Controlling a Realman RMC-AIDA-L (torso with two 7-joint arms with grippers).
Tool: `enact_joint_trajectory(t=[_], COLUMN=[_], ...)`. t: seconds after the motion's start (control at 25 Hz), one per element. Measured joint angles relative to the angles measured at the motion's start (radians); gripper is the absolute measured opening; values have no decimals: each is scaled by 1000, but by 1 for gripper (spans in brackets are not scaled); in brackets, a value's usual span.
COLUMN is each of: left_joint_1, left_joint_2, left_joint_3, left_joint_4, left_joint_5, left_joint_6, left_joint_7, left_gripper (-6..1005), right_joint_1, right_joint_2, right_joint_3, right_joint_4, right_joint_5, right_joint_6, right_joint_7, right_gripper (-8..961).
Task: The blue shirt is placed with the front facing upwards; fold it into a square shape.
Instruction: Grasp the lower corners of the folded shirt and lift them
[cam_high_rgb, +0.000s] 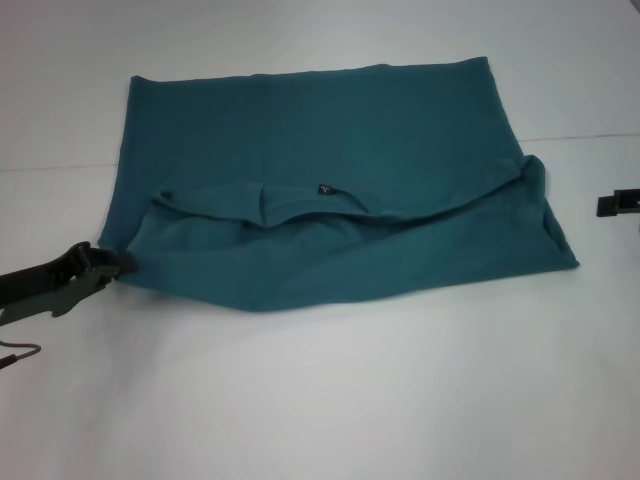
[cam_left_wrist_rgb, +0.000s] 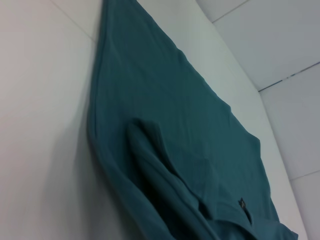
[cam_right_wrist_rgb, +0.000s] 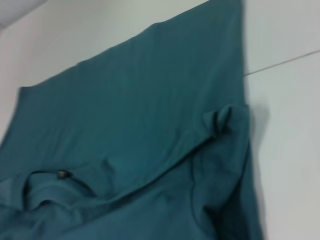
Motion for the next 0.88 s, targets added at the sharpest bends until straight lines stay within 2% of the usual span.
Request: enact_joint_trajectory(t=[0.12, 0.28, 0.4, 0.64, 0.88], left_joint_1=[0, -2, -1, 0, -1], left_joint_2=[0, 2, 2, 2, 0], left_joint_3=[-5, -10, -12, -15, -16], left_joint_4=[5, 26, 38, 43, 43], left_joint_5=[-6, -9, -12, -24, -25], left_joint_6=[19, 51, 62, 76, 71], left_joint_7=[-1, -11, -18, -19, -19], left_gripper=[25, 26, 26, 26, 26], right_joint_1=[36, 78, 103, 127, 132], right_joint_2=[25, 78, 104, 121, 154], right_joint_3=[-2, -3, -6, -31, -43], right_joint_4=[1, 3, 33, 90, 89], right_joint_5=[-48, -130, -192, -229, -227], right_joint_6=[38, 102, 159, 233, 286], right_joint_7=[20, 23, 18, 12, -19], right_gripper=[917, 917, 917, 909, 900])
